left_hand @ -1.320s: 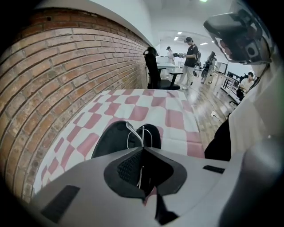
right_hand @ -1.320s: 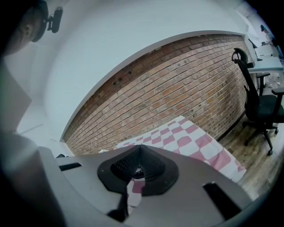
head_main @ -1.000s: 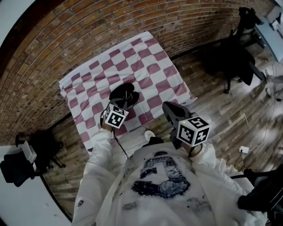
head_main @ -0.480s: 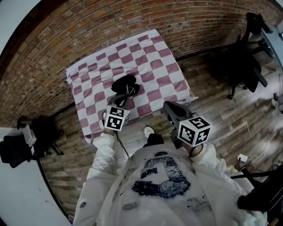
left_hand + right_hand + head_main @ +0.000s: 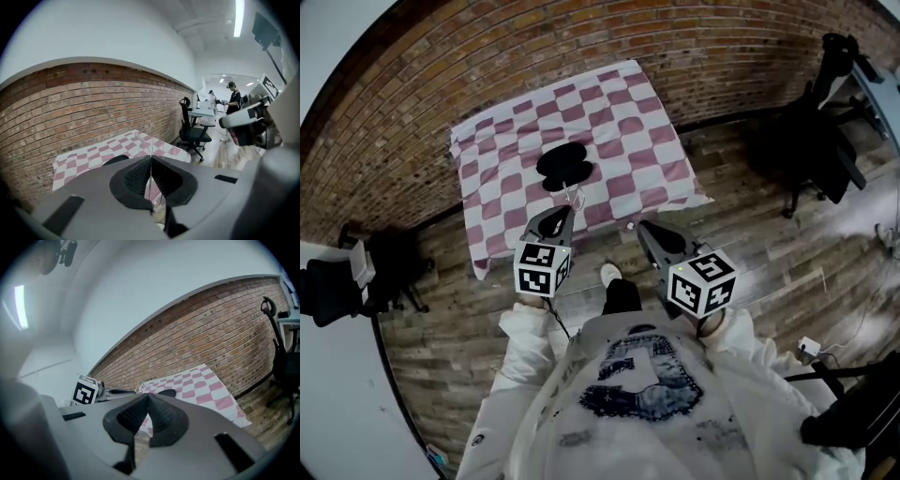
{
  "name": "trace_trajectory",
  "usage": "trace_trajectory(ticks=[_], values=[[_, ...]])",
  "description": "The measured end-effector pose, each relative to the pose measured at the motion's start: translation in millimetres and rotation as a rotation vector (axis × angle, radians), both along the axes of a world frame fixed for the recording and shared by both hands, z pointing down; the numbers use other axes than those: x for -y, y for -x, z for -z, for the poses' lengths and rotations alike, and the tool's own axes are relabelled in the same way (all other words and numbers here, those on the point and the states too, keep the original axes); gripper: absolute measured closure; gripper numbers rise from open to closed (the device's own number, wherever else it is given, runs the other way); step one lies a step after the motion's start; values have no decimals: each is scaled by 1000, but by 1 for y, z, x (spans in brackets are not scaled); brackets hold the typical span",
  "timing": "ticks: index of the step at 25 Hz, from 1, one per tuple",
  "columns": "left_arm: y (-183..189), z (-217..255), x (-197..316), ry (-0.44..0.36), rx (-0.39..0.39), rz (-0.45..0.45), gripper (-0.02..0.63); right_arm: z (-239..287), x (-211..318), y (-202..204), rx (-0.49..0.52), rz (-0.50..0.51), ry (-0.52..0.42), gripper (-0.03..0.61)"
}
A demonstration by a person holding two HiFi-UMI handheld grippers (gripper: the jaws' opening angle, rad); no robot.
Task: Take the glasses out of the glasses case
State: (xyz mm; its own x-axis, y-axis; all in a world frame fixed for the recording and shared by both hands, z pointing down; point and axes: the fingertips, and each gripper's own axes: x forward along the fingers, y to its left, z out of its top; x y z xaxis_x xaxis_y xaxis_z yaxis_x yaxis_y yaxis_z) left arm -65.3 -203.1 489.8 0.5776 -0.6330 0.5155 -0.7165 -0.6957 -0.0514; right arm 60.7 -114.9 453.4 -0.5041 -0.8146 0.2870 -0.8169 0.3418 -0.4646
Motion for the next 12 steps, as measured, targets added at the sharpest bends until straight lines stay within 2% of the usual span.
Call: trace_trajectory(ticks=[6,12], values=[[-5,27,-59,-46,-82,71,597,7,-47,-3,-18,19,-43,565],[-2,40,-110,-65,-115,130,597,13,-84,-5,-18,28,-62,565]])
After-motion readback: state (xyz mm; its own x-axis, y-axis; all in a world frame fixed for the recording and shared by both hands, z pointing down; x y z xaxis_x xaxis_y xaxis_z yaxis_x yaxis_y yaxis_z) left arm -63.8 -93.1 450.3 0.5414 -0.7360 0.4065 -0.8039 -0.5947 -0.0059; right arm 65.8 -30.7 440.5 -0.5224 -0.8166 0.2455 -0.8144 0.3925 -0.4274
